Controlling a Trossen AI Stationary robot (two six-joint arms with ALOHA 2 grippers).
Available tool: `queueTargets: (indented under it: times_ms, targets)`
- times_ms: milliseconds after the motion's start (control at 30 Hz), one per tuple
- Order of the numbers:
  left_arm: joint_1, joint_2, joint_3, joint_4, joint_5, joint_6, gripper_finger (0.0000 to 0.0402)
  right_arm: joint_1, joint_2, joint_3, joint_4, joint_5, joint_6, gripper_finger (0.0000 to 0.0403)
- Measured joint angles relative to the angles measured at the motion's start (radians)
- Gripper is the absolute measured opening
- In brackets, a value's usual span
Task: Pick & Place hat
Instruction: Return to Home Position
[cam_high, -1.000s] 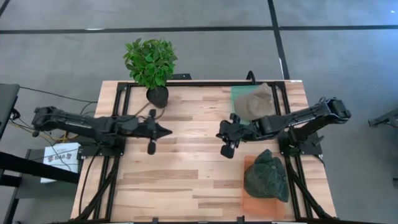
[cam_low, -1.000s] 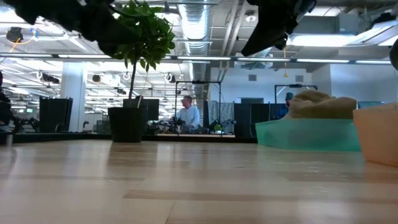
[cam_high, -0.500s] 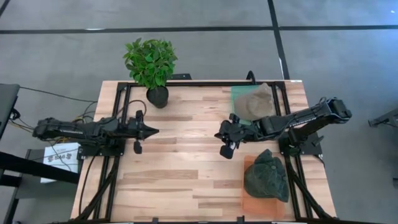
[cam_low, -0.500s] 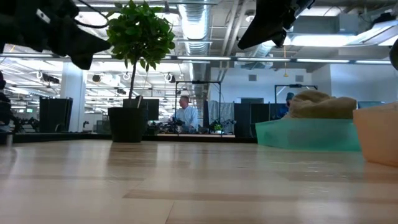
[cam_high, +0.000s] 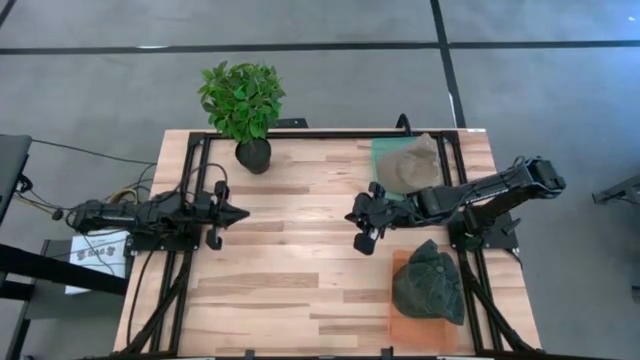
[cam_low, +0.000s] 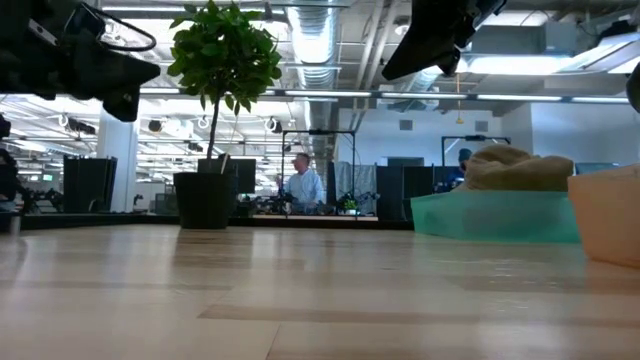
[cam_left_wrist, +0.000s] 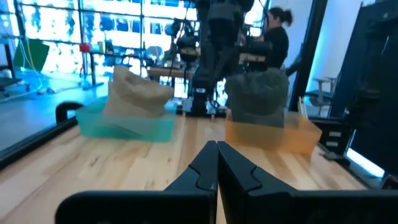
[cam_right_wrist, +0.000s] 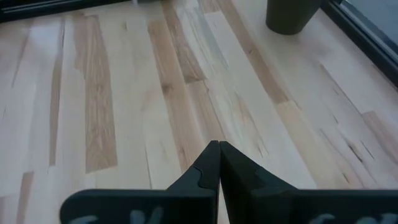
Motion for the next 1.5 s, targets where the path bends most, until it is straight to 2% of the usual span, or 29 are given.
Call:
queueTargets:
  times_ms: [367,500,767,967,1167,1500]
  targets:
    - [-0.002,0.021,0.000,-0.017,0.031,-0.007,0.0000,0.071,-0.001,-0.089,0.043,0.017,0.000,0.0000]
    - [-0.002,0.020,0.000,-0.017,0.031,-0.007,0.0000,0.087,-0.048,-0.165,0.062,0.026,-0.002,0.0000]
    - [-0.002,0.020,0.000,-0.017,0.030,-0.007,0.0000,0.076,-0.333,-0.459,0.308,0.011,-0.084,0.0000]
    - [-0.002,0.020,0.000,-0.017,0.029,-0.007,0.0000,-0.005,-0.558,-0.642,0.412,-0.109,-0.155,0.0000]
    - [-0.002,0.020,0.000,-0.017,0.028,-0.007,0.0000,-0.076,-0.760,-0.765,0.416,-0.138,-0.166,0.0000]
    - [-0.002,0.020,0.000,-0.017,0.028,-0.007,0.0000,-0.079,-1.104,-0.942,0.430,-0.141,-0.182,0.0000]
